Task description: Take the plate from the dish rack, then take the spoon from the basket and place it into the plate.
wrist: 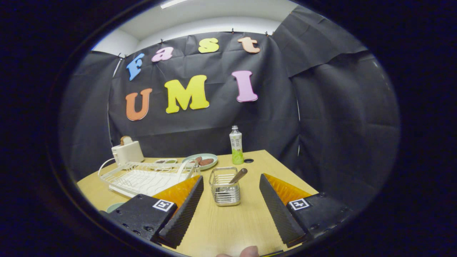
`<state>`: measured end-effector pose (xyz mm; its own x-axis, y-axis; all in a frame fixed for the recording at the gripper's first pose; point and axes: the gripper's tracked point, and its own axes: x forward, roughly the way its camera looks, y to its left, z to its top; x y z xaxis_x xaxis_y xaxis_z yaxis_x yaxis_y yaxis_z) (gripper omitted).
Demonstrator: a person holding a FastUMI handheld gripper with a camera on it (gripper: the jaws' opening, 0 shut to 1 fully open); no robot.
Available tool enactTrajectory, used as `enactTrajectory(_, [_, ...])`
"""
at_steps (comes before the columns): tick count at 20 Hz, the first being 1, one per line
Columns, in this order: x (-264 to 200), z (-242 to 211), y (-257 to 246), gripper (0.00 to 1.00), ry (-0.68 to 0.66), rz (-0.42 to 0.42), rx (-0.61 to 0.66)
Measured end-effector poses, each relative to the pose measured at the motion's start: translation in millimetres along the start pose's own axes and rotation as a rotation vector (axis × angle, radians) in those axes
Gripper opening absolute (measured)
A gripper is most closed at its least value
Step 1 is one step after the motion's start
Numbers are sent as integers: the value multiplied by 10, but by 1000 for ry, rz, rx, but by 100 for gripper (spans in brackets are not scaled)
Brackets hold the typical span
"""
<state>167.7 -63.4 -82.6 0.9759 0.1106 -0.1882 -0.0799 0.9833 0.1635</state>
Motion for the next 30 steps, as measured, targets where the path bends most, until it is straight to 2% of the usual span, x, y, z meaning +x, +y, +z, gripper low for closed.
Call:
enactTrajectory(6, [644,-56,-150,98,28,5,17])
enactTrajectory(11, [915,-99,-78,76,51,33,12])
enactTrajectory(16, [998,-92,-41,47,62,52,79])
enactTrajectory(19, [1006,-30,16,26,62,79,113])
enactTrajectory(24, [995,129,116,17,70,96,87])
enactTrajectory(30, [833,586,224,12,56,103,18])
